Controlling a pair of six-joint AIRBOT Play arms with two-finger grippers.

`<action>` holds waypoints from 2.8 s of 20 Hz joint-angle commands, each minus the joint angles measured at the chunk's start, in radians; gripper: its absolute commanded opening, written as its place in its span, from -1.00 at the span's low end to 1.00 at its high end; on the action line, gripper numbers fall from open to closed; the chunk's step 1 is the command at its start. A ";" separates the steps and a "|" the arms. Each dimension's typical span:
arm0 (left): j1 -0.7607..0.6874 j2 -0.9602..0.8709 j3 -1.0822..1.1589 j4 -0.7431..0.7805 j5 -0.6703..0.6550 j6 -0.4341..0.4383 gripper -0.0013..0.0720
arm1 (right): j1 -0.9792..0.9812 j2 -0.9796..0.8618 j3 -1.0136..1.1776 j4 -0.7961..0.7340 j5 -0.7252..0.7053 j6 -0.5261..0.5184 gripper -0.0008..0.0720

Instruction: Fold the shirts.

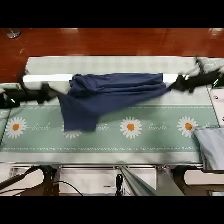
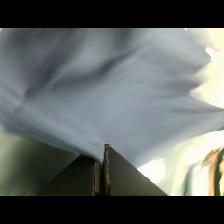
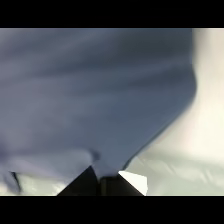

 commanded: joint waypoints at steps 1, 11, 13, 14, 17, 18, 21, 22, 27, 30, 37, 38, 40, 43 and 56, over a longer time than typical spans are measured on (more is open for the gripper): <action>-0.024 0.137 0.310 -0.174 0.116 0.040 -0.88 | 0.011 0.016 0.550 -0.033 0.060 0.105 -0.90; -0.027 0.529 0.861 0.569 0.130 -0.311 -0.88 | 0.010 0.657 0.620 -0.316 0.095 0.187 -0.90; -0.027 0.610 0.861 0.679 0.039 -0.377 -0.88 | 0.010 0.755 0.617 -0.356 0.150 0.189 -0.90; -0.027 0.644 0.861 0.712 -0.009 -0.382 -0.88 | 0.010 0.799 0.617 -0.374 0.164 0.198 -0.90; -0.027 0.722 0.860 0.826 -0.160 -0.382 -0.88 | 0.010 0.875 0.617 -0.424 0.232 0.220 -0.90; -0.027 0.730 0.859 0.858 -0.196 -0.382 -0.88 | 0.011 0.881 0.617 -0.442 0.262 0.233 -0.90; -0.027 0.722 0.844 0.869 -0.271 -0.415 -0.88 | 0.011 0.887 0.525 -0.449 0.275 0.238 -0.90; -0.027 0.719 0.816 0.869 -0.275 -0.424 -0.88 | 0.010 0.886 0.465 -0.446 0.275 0.237 -0.90; -0.028 0.644 0.512 0.787 -0.267 -0.437 -0.88 | 0.011 0.826 0.029 -0.340 0.133 0.163 -0.90; -0.040 0.521 0.262 0.713 -0.117 -0.393 -0.88 | 0.011 0.677 -0.183 -0.220 -0.067 0.061 -0.90; -0.192 -0.061 0.241 0.664 0.370 -0.487 -0.88 | 0.058 0.067 -0.081 -0.080 -0.413 -0.040 -0.90; -0.200 -0.132 0.287 0.652 0.392 -0.510 -0.87 | 0.068 -0.015 -0.007 -0.080 -0.410 -0.026 -0.90; -0.205 -0.248 0.372 0.608 0.382 -0.520 -0.87 | 0.068 -0.158 0.152 -0.081 -0.362 0.020 -0.90; -0.205 -0.312 0.418 0.563 0.311 -0.519 -0.87 | 0.061 -0.260 0.290 -0.083 -0.260 0.061 -0.90; -0.158 -0.316 0.283 0.678 -0.252 -0.324 -0.87 | 0.030 -0.251 0.093 -0.293 0.133 0.042 -0.90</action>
